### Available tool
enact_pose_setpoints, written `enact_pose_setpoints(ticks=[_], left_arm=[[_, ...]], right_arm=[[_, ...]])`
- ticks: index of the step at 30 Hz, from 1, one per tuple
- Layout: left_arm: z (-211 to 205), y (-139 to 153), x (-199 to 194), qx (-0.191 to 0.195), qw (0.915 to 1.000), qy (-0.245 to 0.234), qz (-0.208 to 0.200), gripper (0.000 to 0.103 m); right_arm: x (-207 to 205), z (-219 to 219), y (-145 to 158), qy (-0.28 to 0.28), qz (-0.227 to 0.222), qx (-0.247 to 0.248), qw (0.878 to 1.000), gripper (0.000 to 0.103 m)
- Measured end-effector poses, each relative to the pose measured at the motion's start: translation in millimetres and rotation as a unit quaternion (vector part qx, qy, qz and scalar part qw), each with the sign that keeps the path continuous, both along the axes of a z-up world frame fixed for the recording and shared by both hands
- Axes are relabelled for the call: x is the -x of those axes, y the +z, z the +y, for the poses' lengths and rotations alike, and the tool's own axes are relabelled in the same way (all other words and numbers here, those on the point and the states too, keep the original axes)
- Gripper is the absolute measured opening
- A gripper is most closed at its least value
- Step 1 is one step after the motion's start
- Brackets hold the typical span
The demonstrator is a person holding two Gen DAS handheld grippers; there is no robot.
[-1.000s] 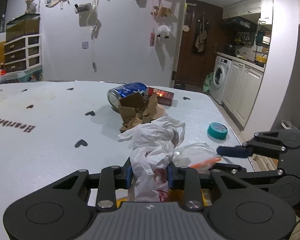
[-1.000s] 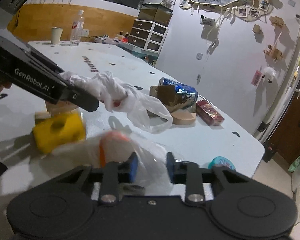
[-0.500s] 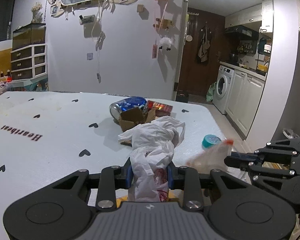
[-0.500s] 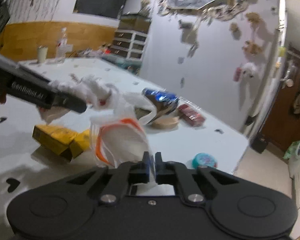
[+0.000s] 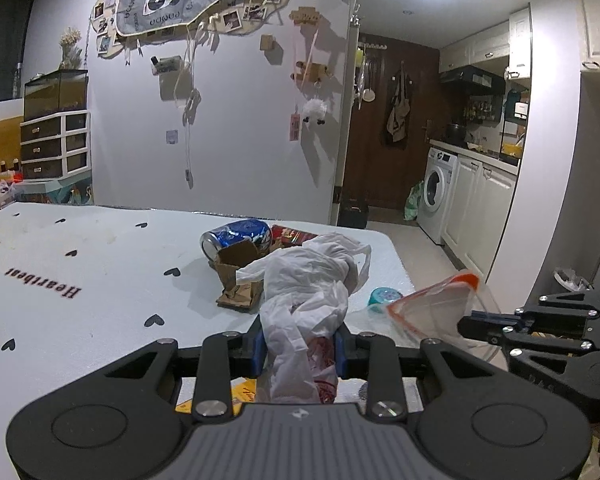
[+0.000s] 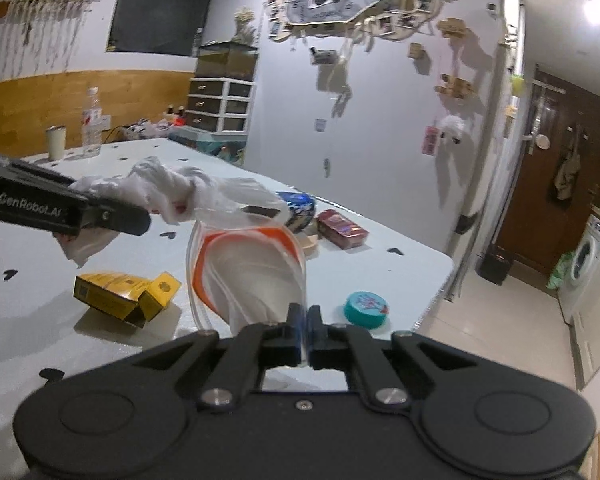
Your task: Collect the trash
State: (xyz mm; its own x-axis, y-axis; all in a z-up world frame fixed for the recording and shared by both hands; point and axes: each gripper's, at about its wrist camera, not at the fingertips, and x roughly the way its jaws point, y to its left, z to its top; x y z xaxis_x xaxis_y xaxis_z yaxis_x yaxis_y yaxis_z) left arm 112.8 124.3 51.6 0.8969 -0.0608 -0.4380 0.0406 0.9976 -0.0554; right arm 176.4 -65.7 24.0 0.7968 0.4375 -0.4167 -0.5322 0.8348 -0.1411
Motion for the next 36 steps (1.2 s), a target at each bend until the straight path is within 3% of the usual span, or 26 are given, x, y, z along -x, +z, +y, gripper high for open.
enact_pose_setpoints(ticks=[9, 18, 29, 36], left_arm=[[-33, 3, 6, -0.007, 0.9998, -0.017, -0.006, 0.033], [-93, -1, 4, -0.003, 0.9984, -0.056, -0.010, 0.033], [-168, -19, -11, 0.005, 0.9943, -0.107, 0.005, 0.033], [-210, -45, -25, 0.005, 0.9912, -0.129, 0.032, 0.033]], right_arm=[[19, -46, 14, -0.048, 0.004, -0.035, 0.998, 0.003], [32, -105, 18, -0.108, 0.006, -0.052, 0.993, 0.003], [39, -182, 2, -0.185, 0.024, -0.073, 0.980, 0.003], [38, -216, -22, -0.218, 0.050, -0.082, 0.971, 0.003]])
